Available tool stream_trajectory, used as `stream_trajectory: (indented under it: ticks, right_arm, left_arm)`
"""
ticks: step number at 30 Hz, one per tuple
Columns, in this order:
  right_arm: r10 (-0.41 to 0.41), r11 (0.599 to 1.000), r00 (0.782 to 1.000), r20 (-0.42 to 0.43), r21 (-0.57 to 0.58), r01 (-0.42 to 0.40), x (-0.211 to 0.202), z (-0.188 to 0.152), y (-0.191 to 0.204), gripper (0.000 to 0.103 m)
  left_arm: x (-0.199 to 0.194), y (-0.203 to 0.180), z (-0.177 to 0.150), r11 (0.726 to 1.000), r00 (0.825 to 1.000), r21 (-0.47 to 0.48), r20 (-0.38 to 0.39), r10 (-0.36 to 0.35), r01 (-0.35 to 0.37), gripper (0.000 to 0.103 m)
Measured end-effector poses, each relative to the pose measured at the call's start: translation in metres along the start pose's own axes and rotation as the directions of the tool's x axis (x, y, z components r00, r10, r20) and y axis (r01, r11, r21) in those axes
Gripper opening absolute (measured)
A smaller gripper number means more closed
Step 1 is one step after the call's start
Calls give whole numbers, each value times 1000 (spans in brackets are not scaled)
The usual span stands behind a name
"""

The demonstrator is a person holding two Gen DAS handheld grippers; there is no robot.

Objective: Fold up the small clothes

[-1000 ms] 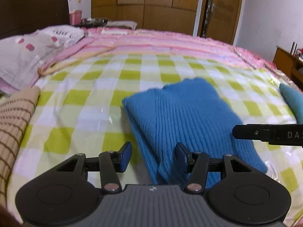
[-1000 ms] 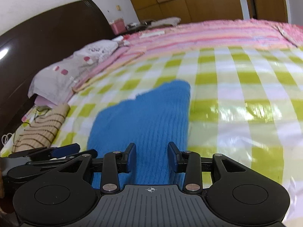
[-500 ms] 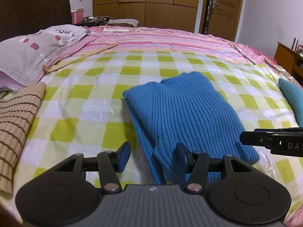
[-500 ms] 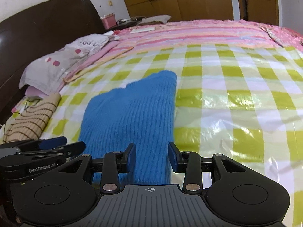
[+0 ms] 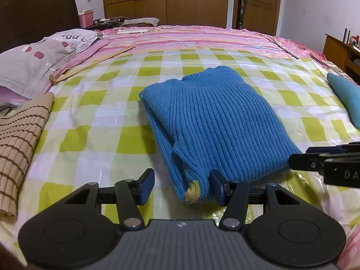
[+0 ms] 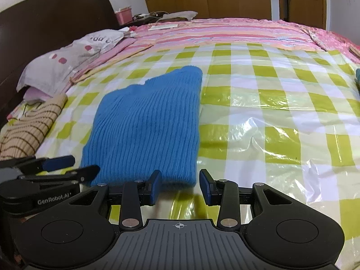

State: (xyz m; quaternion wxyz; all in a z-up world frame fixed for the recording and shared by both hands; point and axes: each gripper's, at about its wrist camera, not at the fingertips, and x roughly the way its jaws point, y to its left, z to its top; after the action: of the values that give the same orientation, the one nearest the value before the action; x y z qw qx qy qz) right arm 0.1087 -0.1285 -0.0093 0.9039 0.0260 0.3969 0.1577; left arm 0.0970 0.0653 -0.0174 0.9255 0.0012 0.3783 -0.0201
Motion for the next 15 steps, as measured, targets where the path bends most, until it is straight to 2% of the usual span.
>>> stream_trajectory:
  ticks: [15]
  right_arm:
    - [-40,999,999,-25,-19,39,-9,-26,8,37]
  left_arm:
    - [-12,-11,-23,1000,1000,27,-15,5,-5,61]
